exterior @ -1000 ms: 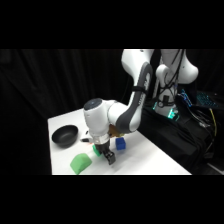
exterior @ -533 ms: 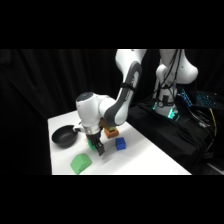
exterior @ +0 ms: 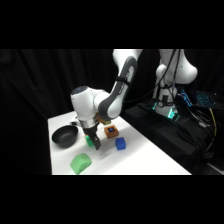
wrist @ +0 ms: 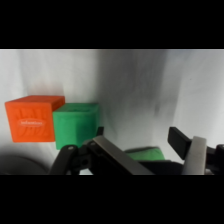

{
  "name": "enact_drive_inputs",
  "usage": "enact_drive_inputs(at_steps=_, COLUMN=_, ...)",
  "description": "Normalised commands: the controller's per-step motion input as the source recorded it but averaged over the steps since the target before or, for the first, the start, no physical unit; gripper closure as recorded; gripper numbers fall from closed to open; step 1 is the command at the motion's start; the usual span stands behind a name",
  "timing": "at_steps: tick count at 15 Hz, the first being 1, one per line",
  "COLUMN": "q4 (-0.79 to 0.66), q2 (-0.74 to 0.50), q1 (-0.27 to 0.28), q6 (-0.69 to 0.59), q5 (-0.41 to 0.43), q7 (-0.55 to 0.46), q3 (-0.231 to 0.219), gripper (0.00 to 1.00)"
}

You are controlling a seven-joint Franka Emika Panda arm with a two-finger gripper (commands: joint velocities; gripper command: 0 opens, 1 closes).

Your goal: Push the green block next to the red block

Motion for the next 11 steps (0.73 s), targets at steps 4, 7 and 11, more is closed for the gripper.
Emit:
enact_drive_inputs(at_steps=4, q4=-0.08, q2=-0.55, q1=0.015, q6=-0.67, q5=0.065, q7=-0.06, q3=0.081, gripper=0.0)
enact_drive_inputs(at_steps=7, q4=0.15, q2=-0.37, q1=0.082, q6=-0.68, q5=-0.035, q7=0.19, q3=-0.07, gripper=0.0)
enact_drive_inputs(at_steps=11, q4=0.16, q2=-0.19, q1=0.06, q6=-0.42, q5=-0.061, q7=0.15, q3=-0.078, gripper=0.0)
